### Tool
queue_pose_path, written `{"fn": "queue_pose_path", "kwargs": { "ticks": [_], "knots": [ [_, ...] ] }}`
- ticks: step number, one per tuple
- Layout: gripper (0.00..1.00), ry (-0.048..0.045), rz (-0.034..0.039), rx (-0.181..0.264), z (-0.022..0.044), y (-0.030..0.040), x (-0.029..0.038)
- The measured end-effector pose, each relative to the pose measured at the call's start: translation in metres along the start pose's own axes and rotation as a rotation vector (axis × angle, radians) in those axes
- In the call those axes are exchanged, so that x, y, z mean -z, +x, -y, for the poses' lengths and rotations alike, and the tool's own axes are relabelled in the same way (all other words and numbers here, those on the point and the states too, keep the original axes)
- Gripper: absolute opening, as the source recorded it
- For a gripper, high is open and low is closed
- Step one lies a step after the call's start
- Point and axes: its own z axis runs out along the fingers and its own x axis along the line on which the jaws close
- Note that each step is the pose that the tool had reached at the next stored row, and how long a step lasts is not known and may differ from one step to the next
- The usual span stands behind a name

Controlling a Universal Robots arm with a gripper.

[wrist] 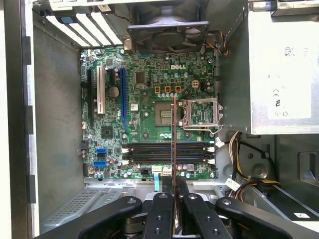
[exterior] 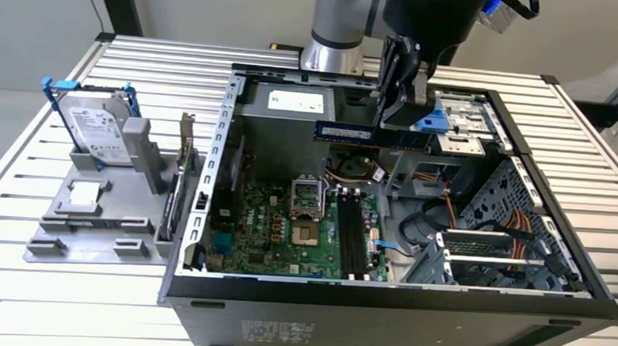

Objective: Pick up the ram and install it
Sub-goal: 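Insert the ram into the slot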

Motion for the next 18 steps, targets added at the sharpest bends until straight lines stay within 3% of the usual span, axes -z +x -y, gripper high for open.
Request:
{"fn": "queue_pose_path", "kwargs": {
  "ticks": [12, 18],
  "knots": [
    [0.00, -0.0003, 0.0003, -0.004, 0.0000, 0.0000, 0.0000],
    [0.00, -0.0054, 0.0034, -0.071, 0.0000, 0.0000, 0.0000]
  ]
}}
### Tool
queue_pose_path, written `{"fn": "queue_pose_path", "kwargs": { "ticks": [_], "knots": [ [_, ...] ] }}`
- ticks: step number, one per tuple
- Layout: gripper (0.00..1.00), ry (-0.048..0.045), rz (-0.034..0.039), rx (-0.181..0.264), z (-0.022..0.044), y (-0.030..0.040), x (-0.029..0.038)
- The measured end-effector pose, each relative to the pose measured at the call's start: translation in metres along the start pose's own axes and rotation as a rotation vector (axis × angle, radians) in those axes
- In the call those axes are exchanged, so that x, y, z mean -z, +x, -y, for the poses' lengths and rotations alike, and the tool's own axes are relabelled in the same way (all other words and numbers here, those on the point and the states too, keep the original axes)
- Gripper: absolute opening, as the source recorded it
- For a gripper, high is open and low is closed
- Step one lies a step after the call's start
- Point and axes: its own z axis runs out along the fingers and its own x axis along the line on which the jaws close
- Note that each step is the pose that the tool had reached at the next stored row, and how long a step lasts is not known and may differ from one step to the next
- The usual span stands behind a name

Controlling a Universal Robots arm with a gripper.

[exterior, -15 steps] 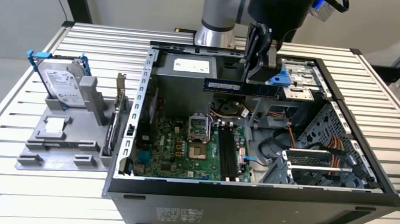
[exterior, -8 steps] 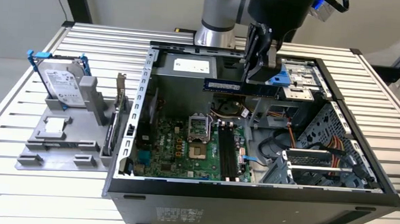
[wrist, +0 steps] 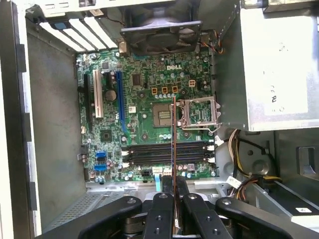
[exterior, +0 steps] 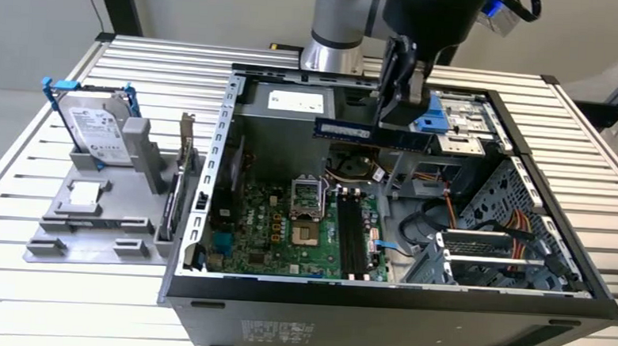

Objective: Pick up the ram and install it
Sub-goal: 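Insert the ram into the slot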

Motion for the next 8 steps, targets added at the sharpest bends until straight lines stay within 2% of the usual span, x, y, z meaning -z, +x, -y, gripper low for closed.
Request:
{"fn": "queue_pose_path", "kwargs": {
  "ticks": [4, 5, 8],
  "knots": [
    [0.00, -0.0046, 0.0029, -0.060, 0.0000, 0.0000, 0.0000],
    [0.00, -0.0100, 0.0065, -0.132, 0.0000, 0.0000, 0.0000],
    [0.00, -0.0136, 0.0087, -0.178, 0.0000, 0.0000, 0.0000]
  ]
}}
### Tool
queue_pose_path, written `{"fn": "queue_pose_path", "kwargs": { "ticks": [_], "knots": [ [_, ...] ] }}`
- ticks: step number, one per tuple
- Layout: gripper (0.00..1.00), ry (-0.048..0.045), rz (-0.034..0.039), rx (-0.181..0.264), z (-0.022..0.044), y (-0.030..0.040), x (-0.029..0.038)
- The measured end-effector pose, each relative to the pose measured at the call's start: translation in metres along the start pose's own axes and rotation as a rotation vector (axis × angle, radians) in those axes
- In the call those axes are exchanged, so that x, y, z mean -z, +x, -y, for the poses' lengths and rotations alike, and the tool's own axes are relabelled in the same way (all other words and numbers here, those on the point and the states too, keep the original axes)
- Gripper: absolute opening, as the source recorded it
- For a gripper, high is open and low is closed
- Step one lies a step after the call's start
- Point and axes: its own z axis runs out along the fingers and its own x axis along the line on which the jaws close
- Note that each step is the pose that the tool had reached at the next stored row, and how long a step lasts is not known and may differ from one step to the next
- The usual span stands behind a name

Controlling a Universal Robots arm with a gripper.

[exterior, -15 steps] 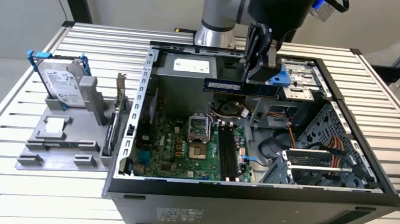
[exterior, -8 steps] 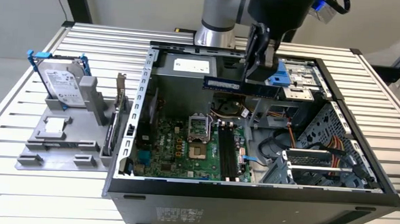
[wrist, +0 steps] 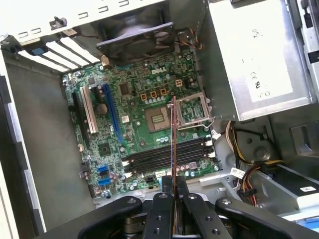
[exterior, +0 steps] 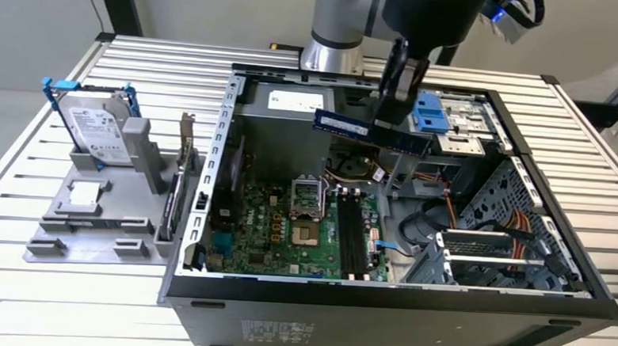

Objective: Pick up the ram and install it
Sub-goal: 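Insert the ram into the slot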

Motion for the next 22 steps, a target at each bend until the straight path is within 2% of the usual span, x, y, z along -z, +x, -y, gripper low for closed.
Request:
{"fn": "queue_pose_path", "kwargs": {
  "ticks": [12, 22],
  "knots": [
    [0.00, -0.0092, 0.0061, -0.122, 0.0000, 0.0000, 0.0000],
    [0.00, -0.0155, 0.0101, -0.205, 0.0000, 0.0000, 0.0000]
  ]
}}
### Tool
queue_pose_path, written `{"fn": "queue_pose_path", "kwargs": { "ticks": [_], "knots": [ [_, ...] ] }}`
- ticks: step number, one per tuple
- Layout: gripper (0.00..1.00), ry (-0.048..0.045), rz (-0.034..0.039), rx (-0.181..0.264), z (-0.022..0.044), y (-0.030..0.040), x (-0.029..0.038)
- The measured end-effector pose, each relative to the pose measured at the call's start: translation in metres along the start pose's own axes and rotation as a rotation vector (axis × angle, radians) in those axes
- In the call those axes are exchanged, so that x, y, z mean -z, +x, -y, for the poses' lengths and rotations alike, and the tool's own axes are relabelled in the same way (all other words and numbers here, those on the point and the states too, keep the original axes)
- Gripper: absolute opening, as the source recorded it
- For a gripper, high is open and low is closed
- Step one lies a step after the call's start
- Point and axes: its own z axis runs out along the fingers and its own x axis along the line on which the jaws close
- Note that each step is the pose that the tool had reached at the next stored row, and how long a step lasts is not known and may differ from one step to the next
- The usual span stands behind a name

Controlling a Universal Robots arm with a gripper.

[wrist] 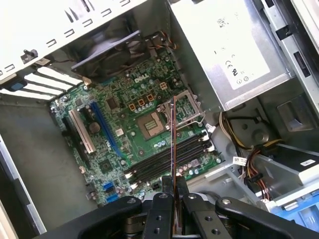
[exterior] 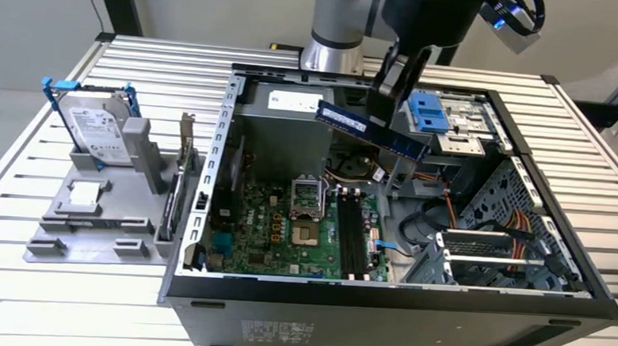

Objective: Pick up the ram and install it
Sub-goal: 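Insert the ram into the slot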

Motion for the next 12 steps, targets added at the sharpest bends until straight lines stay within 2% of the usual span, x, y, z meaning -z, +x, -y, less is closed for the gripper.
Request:
{"fn": "queue_pose_path", "kwargs": {
  "ticks": [12],
  "knots": [
    [0.00, -0.0002, 0.0002, -0.002, 0.0000, 0.0000, 0.0000]
  ]
}}
